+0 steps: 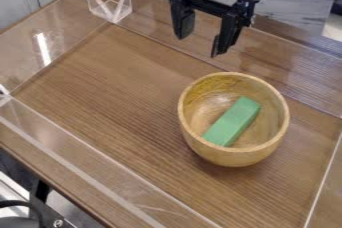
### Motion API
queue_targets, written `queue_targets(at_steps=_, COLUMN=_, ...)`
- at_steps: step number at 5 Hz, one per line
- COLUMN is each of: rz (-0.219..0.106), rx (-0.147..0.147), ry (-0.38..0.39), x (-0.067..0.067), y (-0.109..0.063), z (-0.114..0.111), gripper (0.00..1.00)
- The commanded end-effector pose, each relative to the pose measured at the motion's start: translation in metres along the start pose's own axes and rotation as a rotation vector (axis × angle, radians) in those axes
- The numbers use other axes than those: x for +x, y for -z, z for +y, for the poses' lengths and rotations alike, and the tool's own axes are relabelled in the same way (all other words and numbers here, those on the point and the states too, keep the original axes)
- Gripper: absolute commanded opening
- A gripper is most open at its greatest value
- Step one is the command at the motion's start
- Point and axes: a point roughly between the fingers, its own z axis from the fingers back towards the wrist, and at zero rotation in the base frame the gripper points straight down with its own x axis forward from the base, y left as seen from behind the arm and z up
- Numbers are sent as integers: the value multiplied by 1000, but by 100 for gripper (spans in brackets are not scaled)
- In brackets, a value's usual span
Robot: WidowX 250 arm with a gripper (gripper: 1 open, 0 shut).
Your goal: Remove the green block from inside the brown bowl and put it on the table
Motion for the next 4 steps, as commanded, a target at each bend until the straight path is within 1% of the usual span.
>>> queue_targets(at_steps=1, rz=-12, rx=-5, ry=57, x=-3, y=10, z=-18, gripper=100)
queue_targets(at_steps=2, rz=-18, rx=-5, ry=171, x=-11, y=36, z=-52, gripper=100)
queue_targets(at_steps=3, rz=-70, rx=11, ry=250, x=-20, y=57, z=-83, gripper=100)
queue_targets(at_steps=4, rz=-97, rx=10, ry=266, x=-18, y=74, z=-87, gripper=100)
